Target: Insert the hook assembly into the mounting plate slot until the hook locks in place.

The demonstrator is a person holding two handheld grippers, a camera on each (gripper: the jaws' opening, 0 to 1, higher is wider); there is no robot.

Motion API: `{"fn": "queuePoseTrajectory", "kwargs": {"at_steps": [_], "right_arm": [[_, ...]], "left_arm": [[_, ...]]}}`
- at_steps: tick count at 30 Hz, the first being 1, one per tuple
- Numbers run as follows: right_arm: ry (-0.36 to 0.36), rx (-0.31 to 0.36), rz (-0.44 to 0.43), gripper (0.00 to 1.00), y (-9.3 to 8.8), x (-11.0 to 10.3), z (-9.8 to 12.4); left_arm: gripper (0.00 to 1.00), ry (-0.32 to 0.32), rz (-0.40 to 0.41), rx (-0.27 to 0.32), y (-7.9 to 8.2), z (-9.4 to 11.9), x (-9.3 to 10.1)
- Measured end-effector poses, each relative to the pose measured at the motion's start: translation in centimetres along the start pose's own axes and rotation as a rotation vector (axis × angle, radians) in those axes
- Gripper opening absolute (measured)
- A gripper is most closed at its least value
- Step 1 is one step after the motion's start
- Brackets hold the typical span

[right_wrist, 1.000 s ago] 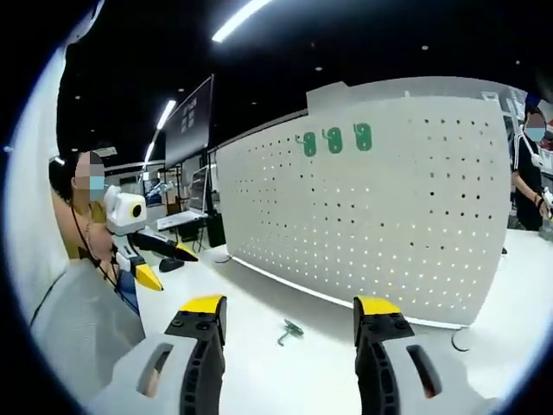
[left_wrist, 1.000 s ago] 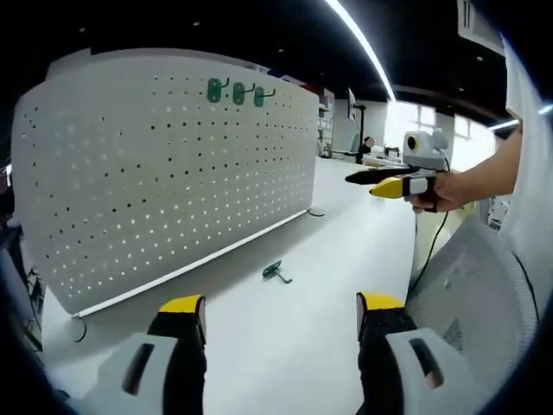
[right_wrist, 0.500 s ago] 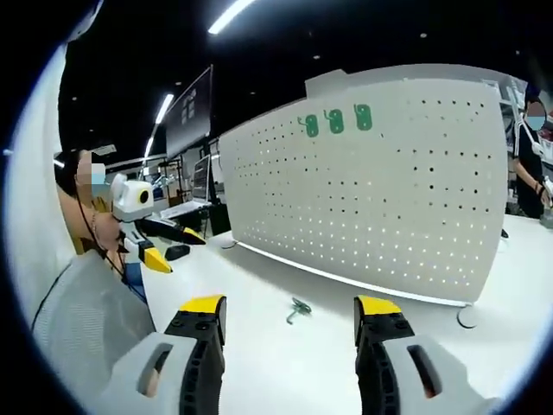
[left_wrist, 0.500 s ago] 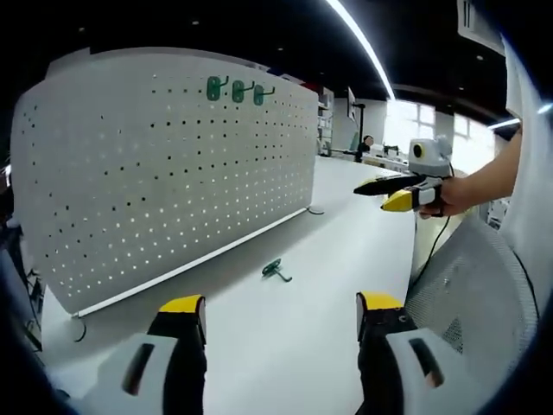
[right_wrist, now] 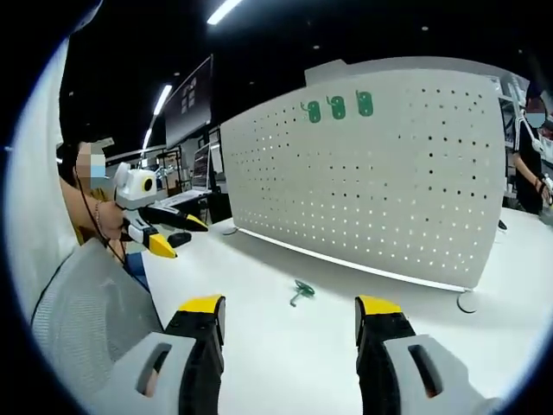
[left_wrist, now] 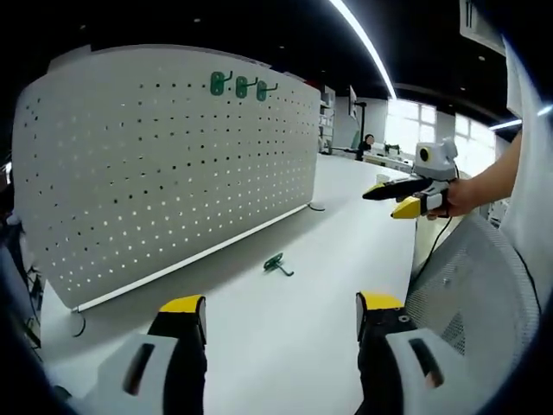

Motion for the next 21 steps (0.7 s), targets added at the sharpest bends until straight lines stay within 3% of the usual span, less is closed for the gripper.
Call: {"fn": "queuePoseTrajectory", "kwargs": {"at_steps": [14,21], "right_arm": [[-0.01,-0.003,-0.005,0.58,-0.3,0.0,0.2],[-0.01,-0.001,-0.004,0.57,-0.1,0.1,0.2]], "left_arm": [[0.72,-0.009,0.005,-0.021,-0.9,0.2,0.0],[0.72,-0.036,-0.064,-0.054,0.5,-0.9,-0.4]]}}
Point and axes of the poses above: the point that each gripper's makers call its tool centre point, and the gripper's own axes: z roughly backward along the fingers, x roughly to its right, y roughly out of its top, the point moved 9 cm from there along z, roughly backward along the fingers, and after that the axes turned 6 degrees about -y, right-handed, at the moved point
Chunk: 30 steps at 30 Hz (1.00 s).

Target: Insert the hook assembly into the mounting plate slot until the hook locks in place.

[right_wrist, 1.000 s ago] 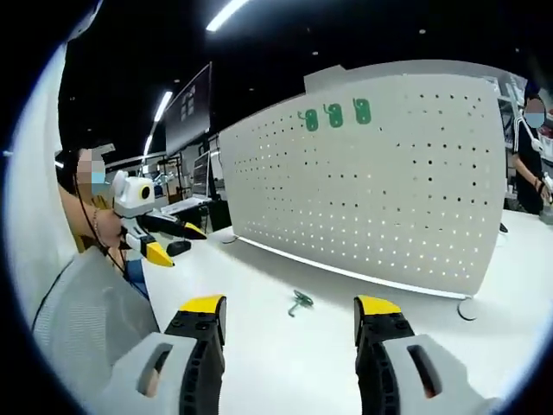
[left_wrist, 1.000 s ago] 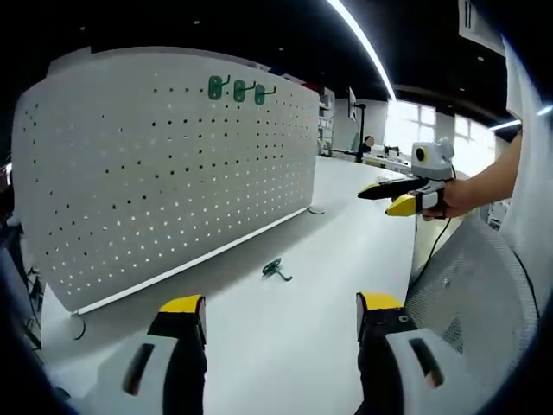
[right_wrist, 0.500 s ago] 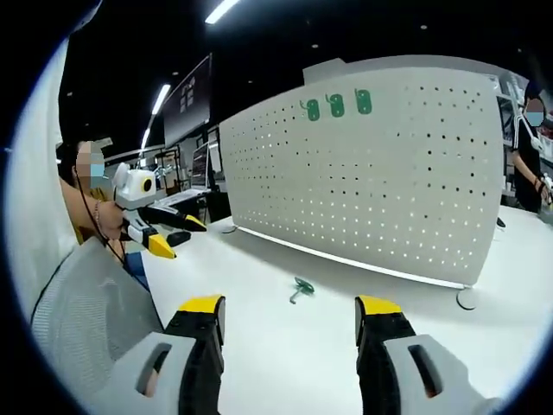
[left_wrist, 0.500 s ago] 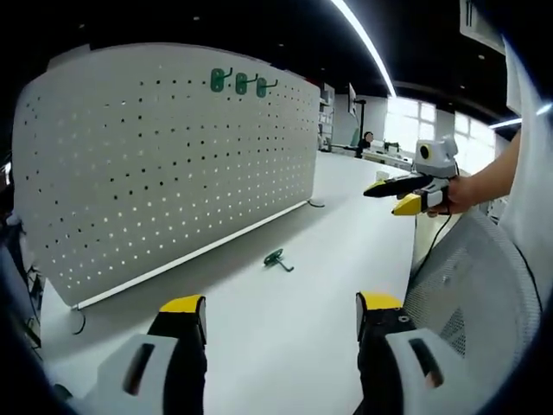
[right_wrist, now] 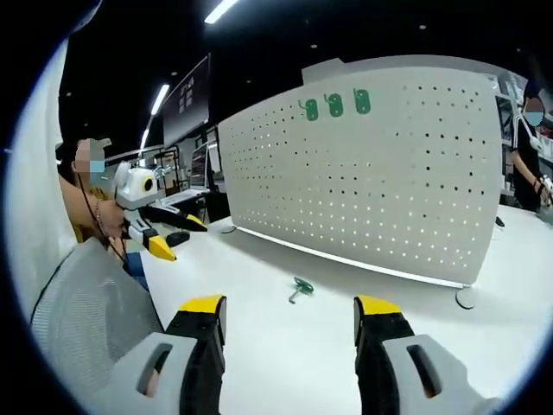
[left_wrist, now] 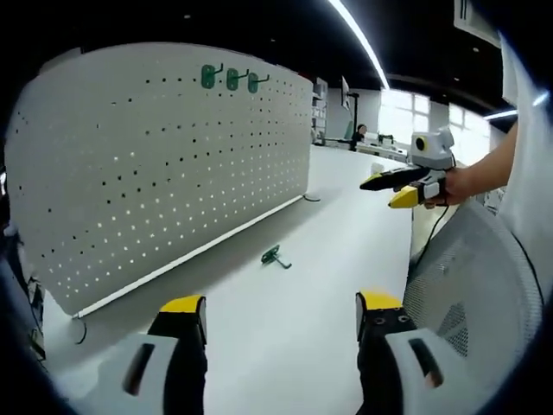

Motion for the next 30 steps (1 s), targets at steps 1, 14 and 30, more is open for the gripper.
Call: {"fn": "queuePoseTrajectory", "kwargs": {"at_steps": [1,14,30], "right_arm": [[0.0,0.0,-0.003,0.57,0.0,0.0,0.0],[-0.003,0.0,0.004,0.57,0.0,0.1,0.3],[-0.003,-0.008,-0.006,0.57,-0.3,0.2,0.7]], "left_arm": [[0.72,-0.004,-0.006,-0.006,0.2,-0.2,-0.1],[0.7,-0.103,-0.119,-0.099,1.6,-3.2,-2.1],[0.7,-0.2,-0.225,-0.225,1.0,-5.9,-2.7]]}}
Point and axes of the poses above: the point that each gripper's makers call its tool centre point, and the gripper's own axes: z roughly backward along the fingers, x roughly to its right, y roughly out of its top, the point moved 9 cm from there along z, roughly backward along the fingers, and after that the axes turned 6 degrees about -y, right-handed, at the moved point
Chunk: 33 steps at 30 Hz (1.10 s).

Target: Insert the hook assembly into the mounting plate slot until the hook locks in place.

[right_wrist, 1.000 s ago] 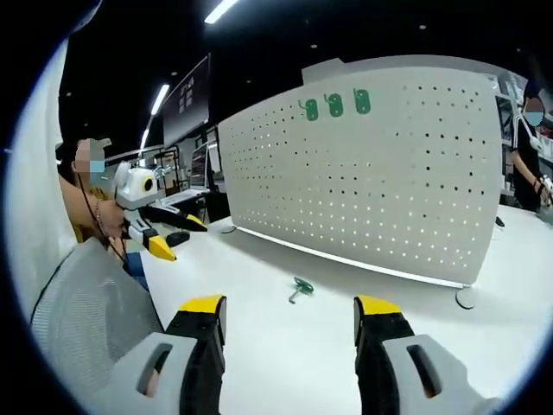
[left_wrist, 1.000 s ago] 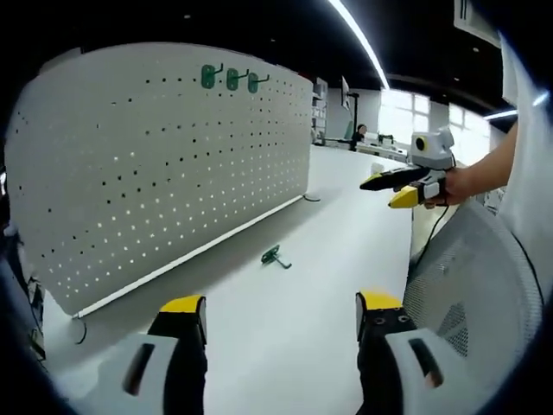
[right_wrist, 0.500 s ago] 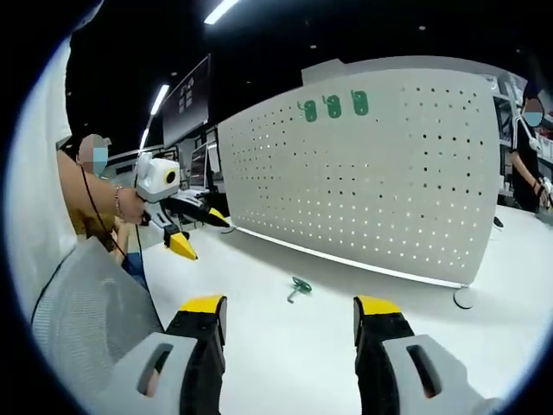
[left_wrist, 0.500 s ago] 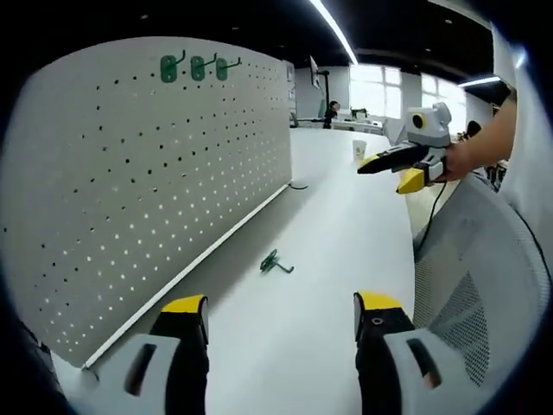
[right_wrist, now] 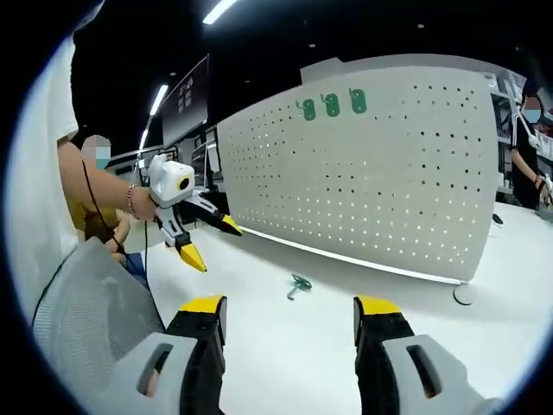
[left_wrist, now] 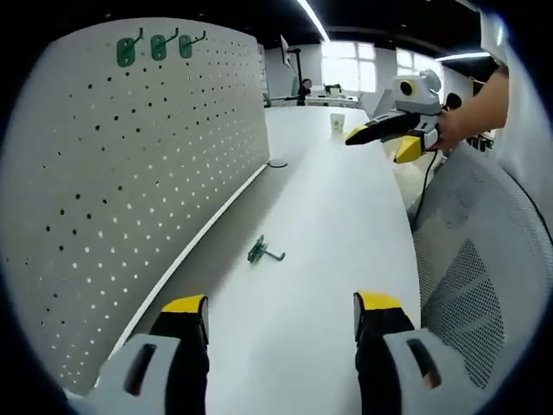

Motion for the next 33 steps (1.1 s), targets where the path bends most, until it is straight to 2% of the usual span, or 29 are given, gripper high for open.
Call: {"fn": "queuePoseTrajectory", "kwargs": {"at_steps": [19,33], "right_arm": [[0.003,-0.011,-0.016,0.57,-0.4,0.0,0.3],[-0.001,-0.02,-0.026,0.57,-0.5,0.2,0.7]], "left_arm": [[0.7,-0.06,-0.064,-0.063,0.8,-2.3,-1.9],[0.69,-0.087,-0.113,-0.105,2.0,-4.2,-4.3]]}}
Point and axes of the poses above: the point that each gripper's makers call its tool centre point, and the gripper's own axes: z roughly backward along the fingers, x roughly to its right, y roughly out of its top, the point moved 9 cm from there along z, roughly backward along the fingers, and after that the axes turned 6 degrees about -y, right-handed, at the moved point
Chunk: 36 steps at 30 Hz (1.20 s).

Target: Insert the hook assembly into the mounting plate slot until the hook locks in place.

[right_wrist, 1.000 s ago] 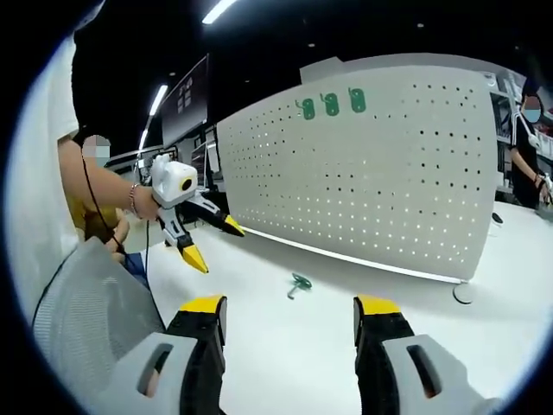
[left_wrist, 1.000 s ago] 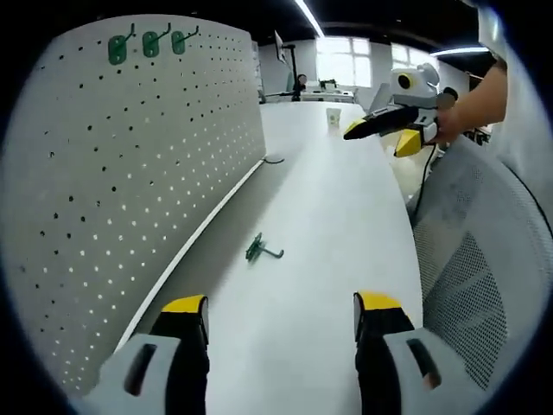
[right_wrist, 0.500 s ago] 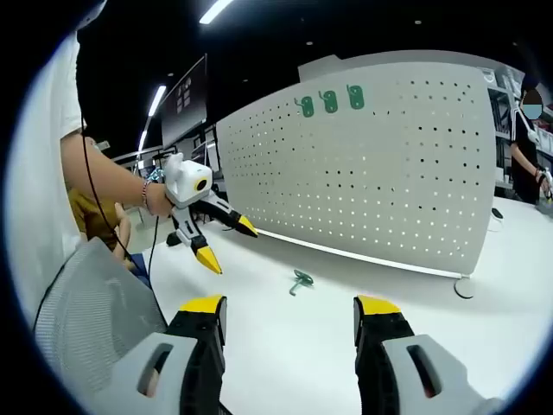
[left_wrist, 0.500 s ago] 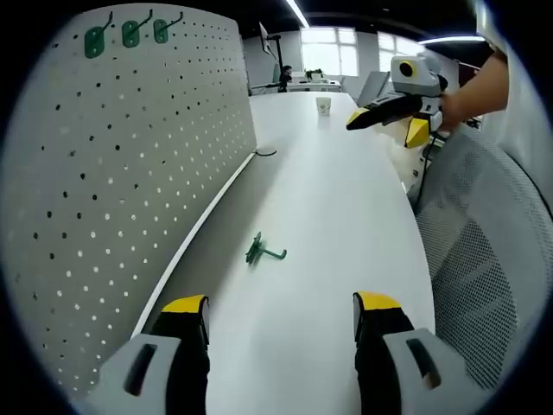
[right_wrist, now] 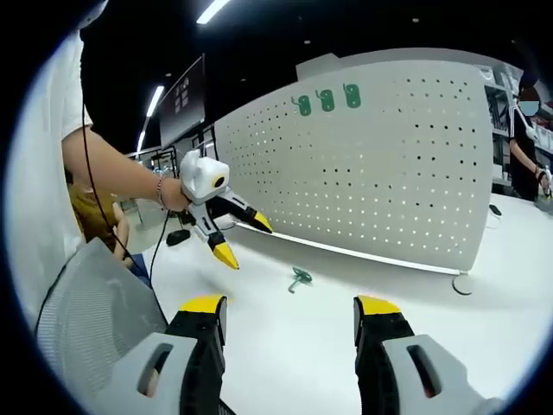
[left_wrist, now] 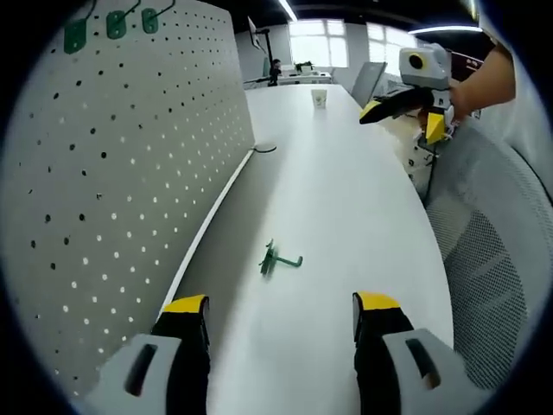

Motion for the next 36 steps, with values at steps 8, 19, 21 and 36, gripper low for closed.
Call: {"fn": "queuePoseTrajectory", "kwargs": {"at_steps": [8,19,21,36], "right_arm": [[-0.009,-0.003,-0.01,0.57,-0.1,0.4,0.1],[-0.007,-0.01,-0.009,0.58,0.0,0.3,0.0],[-0.006,-0.013,-0.011,0.58,-0.1,0.2,0.1],[-0.014,-0.014,-0.023,0.58,0.1,0.1,0.4]], "left_arm": [[0.69,-0.025,-0.015,-0.022,0.3,-0.9,-1.1],[0.69,-0.075,-0.059,-0.071,0.6,-2.3,-2.0],[0.69,-0.085,-0.068,-0.081,0.7,-2.5,-2.1],[0.68,-0.185,-0.138,-0.147,1.7,-5.3,-2.5]]}}
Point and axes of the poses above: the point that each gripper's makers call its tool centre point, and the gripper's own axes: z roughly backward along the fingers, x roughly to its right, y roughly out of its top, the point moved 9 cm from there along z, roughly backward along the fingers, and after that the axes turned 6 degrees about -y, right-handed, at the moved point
